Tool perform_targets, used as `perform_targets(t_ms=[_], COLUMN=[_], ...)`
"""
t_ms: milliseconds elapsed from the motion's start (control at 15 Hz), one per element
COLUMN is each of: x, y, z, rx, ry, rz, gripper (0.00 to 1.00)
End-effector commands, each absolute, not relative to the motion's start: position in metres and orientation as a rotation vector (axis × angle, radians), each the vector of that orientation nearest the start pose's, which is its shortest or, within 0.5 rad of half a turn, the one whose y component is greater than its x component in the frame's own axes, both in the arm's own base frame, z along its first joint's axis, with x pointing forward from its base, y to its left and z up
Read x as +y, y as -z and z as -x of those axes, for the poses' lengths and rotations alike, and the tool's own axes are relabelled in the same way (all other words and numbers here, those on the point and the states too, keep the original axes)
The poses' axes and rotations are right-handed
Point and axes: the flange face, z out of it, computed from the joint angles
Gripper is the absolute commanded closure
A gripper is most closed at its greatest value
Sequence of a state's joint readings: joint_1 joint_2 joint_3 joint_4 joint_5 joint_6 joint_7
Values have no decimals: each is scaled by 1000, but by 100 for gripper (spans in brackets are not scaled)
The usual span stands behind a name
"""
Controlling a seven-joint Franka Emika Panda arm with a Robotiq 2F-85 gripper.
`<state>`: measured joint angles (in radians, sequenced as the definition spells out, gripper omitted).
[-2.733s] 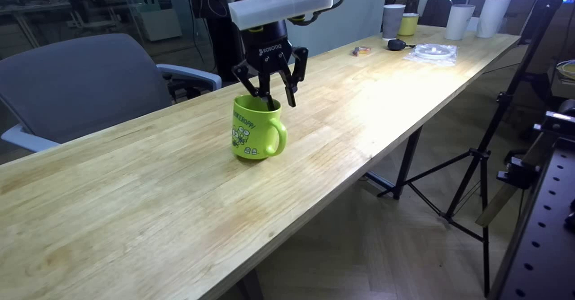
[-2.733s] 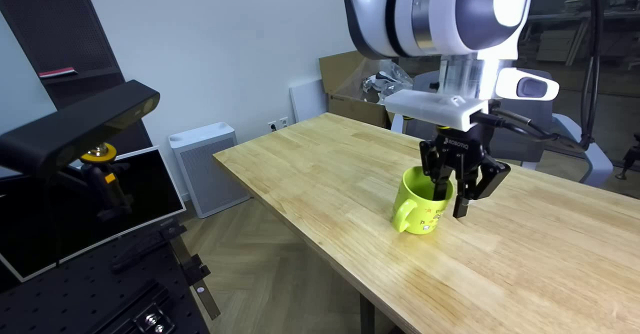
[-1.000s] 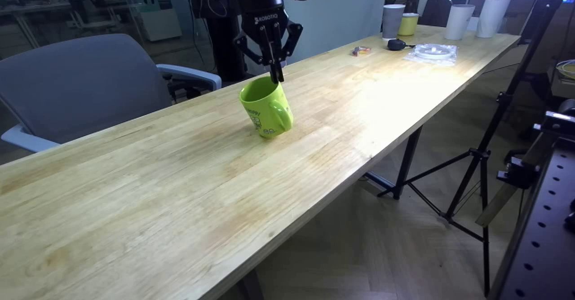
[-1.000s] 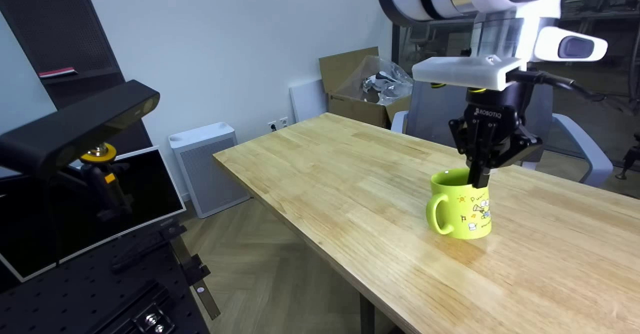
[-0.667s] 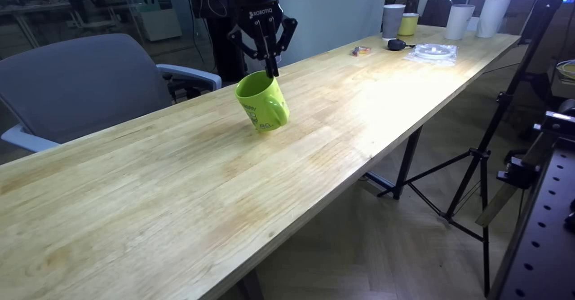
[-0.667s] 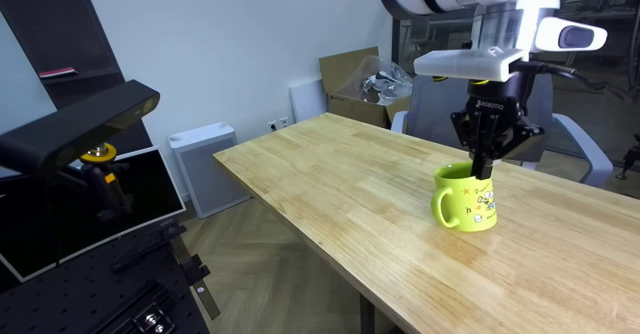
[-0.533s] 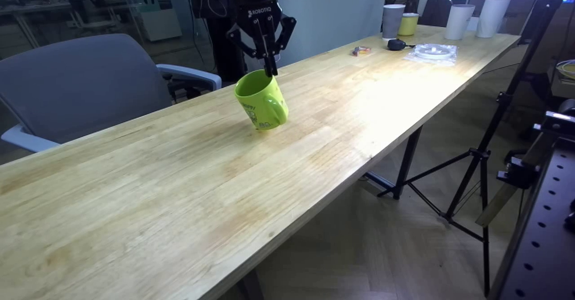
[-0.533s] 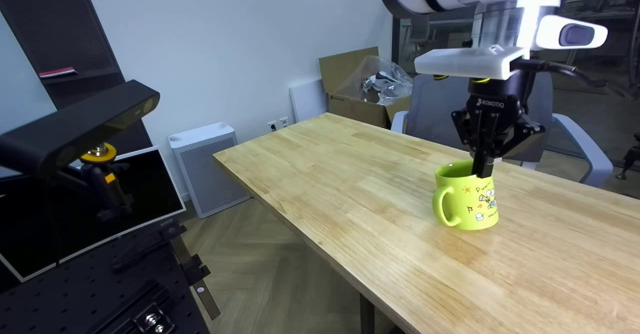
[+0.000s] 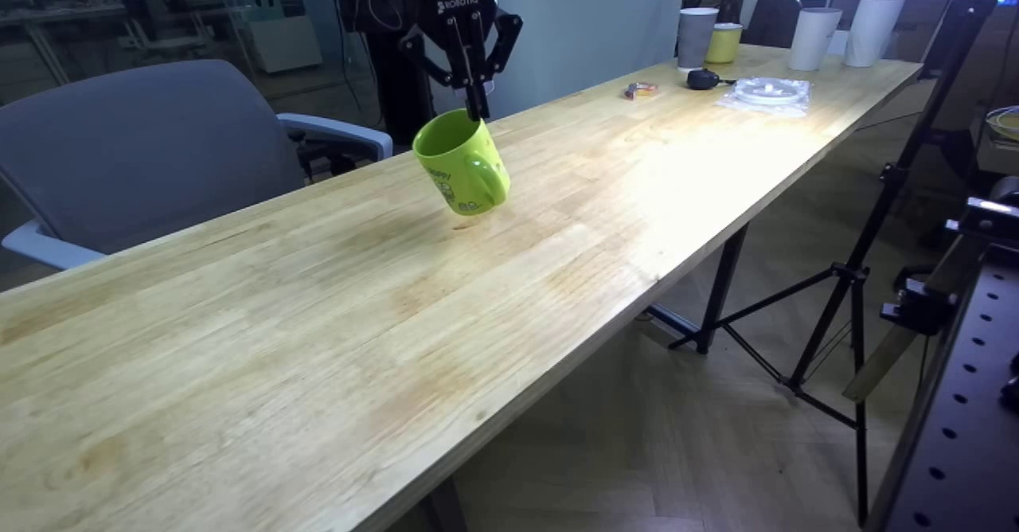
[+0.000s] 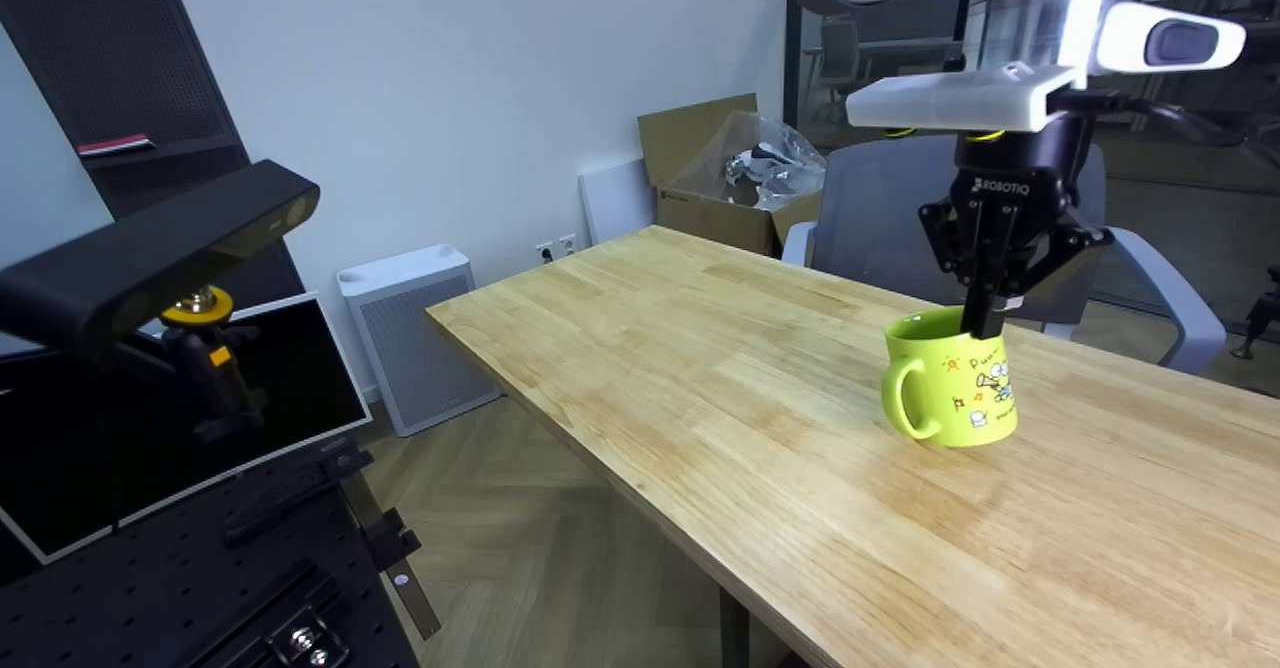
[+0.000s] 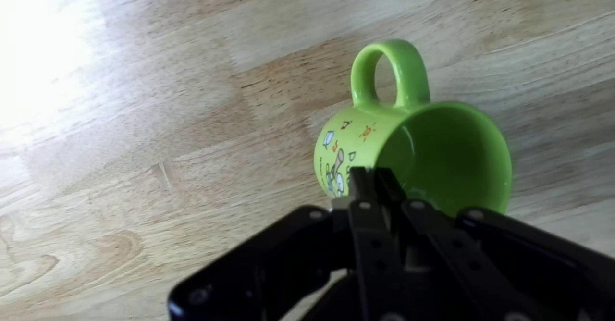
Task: Move the green cup to the right
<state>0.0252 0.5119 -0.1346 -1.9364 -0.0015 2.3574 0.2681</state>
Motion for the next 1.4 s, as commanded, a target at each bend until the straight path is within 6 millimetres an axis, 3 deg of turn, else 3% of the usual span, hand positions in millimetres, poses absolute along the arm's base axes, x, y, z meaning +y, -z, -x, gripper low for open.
perform_targets(t_ms=[0,333,933,1333], x=[-69,-85,-179,-222], y=[-239,-242,-245,-237], z=[-619,-620,-609,-596], rx=[592,600,677,735], ry=[-106,-121,-160,-204], rz=[3147,3130,3096,3073], gripper=[98,98,98,98])
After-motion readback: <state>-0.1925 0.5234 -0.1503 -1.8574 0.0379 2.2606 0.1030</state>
